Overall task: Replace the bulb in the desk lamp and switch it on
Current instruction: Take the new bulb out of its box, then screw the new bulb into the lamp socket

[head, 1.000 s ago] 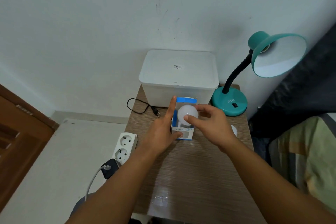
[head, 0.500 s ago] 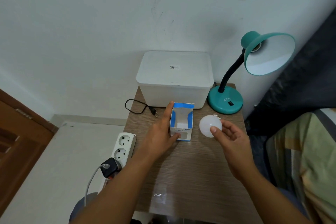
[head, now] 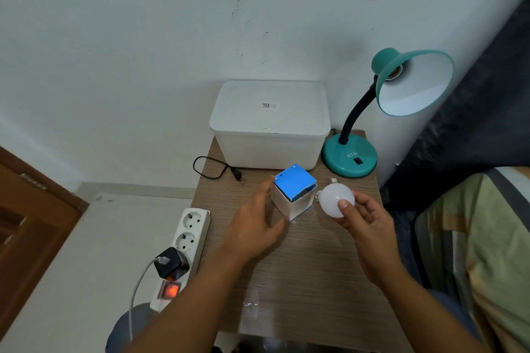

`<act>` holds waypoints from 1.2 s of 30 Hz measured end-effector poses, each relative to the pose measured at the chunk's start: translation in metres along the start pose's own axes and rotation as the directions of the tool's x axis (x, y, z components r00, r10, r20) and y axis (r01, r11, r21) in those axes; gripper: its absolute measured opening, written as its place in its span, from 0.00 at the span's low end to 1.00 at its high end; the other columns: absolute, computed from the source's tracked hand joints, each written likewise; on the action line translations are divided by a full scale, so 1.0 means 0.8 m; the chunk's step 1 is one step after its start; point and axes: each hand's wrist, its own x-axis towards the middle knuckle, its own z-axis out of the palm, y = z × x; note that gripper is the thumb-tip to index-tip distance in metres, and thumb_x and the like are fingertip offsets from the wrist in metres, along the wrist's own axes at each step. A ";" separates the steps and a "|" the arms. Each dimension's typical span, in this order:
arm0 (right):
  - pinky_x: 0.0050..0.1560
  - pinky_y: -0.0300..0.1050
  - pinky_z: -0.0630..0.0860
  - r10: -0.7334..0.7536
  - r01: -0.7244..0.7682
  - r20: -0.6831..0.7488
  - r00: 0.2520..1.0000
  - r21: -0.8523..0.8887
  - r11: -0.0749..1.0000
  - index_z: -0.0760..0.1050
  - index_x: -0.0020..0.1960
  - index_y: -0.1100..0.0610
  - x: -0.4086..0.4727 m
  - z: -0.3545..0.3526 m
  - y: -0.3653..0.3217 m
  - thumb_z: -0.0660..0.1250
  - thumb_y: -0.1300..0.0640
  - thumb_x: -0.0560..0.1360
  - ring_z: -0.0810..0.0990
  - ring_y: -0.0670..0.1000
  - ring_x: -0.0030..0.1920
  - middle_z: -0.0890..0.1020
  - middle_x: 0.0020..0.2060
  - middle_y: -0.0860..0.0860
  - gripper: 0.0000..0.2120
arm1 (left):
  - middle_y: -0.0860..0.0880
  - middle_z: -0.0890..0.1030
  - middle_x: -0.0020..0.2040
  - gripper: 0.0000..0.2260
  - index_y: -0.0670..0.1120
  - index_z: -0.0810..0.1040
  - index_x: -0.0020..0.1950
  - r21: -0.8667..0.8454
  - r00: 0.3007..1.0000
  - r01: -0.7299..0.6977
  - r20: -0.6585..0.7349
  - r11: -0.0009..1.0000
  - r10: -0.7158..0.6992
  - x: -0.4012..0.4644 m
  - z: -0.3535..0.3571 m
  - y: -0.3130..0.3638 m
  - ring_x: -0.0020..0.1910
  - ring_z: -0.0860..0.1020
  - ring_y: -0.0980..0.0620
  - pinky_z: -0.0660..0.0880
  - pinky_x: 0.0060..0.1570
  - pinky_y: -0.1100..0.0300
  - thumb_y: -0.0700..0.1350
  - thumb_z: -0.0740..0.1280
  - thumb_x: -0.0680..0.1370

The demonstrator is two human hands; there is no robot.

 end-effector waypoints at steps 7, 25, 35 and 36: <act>0.44 0.40 0.81 0.000 0.000 -0.032 1.000 0.013 1.000 0.76 0.60 0.52 -0.002 -0.007 0.002 0.72 0.51 0.69 0.84 0.50 0.52 0.84 0.54 0.52 0.20 | 0.51 0.60 0.80 0.43 0.56 0.54 0.81 0.033 0.997 -0.039 -0.072 0.999 0.041 0.012 0.014 0.013 0.77 0.60 0.55 0.59 0.67 0.65 0.55 0.76 0.74; 0.49 0.38 0.80 -0.124 0.125 0.037 0.992 -0.034 0.992 0.74 0.60 0.41 -0.015 -0.009 -0.001 0.65 0.62 0.78 0.82 0.43 0.56 0.81 0.55 0.41 0.19 | 0.45 0.57 0.82 0.21 0.52 0.73 0.73 0.160 0.987 -0.109 -0.098 0.981 0.125 0.031 0.014 0.000 0.78 0.63 0.46 0.69 0.67 0.59 0.44 0.69 0.81; 0.46 0.36 0.80 -0.112 0.112 0.032 0.993 -0.008 0.994 0.75 0.60 0.44 -0.017 -0.010 -0.003 0.65 0.65 0.78 0.83 0.43 0.54 0.84 0.50 0.39 0.18 | 0.33 0.75 0.70 0.19 0.42 0.82 0.64 0.245 0.945 -0.239 -0.162 0.940 0.282 0.038 0.017 -0.019 0.65 0.77 0.32 0.69 0.65 0.48 0.32 0.75 0.74; 0.46 0.37 0.80 -0.113 0.113 0.033 0.993 -0.010 0.994 0.75 0.60 0.44 -0.017 -0.011 -0.003 0.66 0.65 0.78 0.83 0.44 0.54 0.84 0.50 0.39 0.18 | 0.33 0.75 0.70 0.20 0.42 0.82 0.65 0.247 0.946 -0.236 -0.164 0.940 0.280 0.039 0.017 -0.020 0.65 0.76 0.32 0.69 0.65 0.48 0.31 0.74 0.74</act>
